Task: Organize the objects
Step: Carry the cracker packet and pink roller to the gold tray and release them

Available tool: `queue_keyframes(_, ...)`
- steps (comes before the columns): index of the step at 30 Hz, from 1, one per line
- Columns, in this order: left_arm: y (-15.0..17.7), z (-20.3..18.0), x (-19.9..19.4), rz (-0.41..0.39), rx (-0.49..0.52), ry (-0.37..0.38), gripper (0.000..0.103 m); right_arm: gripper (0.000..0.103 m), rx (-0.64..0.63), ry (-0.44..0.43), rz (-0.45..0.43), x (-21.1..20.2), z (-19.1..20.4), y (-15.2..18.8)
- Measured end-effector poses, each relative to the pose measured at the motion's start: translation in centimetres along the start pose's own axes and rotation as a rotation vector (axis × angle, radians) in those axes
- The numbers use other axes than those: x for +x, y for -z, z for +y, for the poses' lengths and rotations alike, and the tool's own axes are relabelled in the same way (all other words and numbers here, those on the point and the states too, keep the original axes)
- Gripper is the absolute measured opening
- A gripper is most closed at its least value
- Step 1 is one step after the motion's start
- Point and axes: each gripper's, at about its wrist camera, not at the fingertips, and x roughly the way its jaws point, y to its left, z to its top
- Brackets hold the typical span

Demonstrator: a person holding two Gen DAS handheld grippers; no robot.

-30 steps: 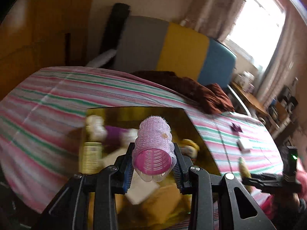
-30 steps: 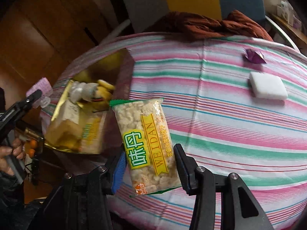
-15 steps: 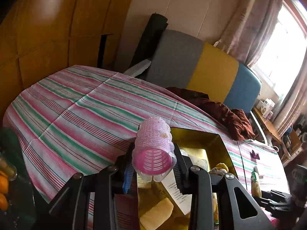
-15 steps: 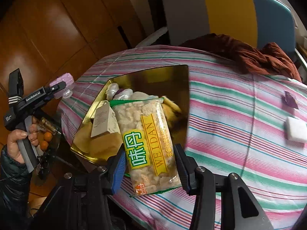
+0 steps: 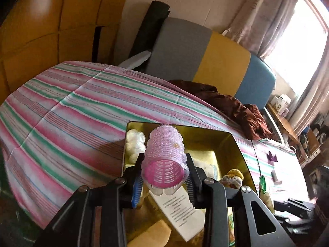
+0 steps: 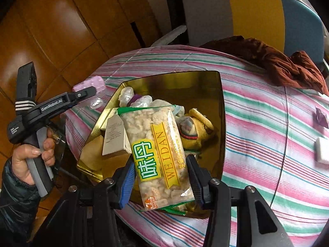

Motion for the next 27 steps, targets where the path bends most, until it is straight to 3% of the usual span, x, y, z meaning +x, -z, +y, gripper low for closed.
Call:
queue_keyframes(5,-0.5,-0.7,1.4,0.010,0.023,-0.009,0.037,0.048,0.006,-0.001,-0.003,0.4,0.3,-0.5)
queue_keyframes(8,-0.5,-0.6,2.1,0.019,0.013,-0.042,0.060,0.050,0.018,-0.005,-0.002,1.2,0.2,-0.9)
queue_keyframes(9,-0.4,-0.4,2.1,0.015,-0.001,-0.047,0.063,0.050,0.028,-0.003,-0.005,1.6,0.1,-1.1)
queue_keyframes(16,0.8,-0.2,1.2,0.016,0.002,-0.062,0.064,0.053,0.038,-0.027,0.048,4.3,0.3,-0.6)
queue_keyframes(27,3.7,-3.8,-0.7,0.004,0.122,-0.068,0.069,0.054,0.078,0.016,0.040,3.3,-0.8,0.7)
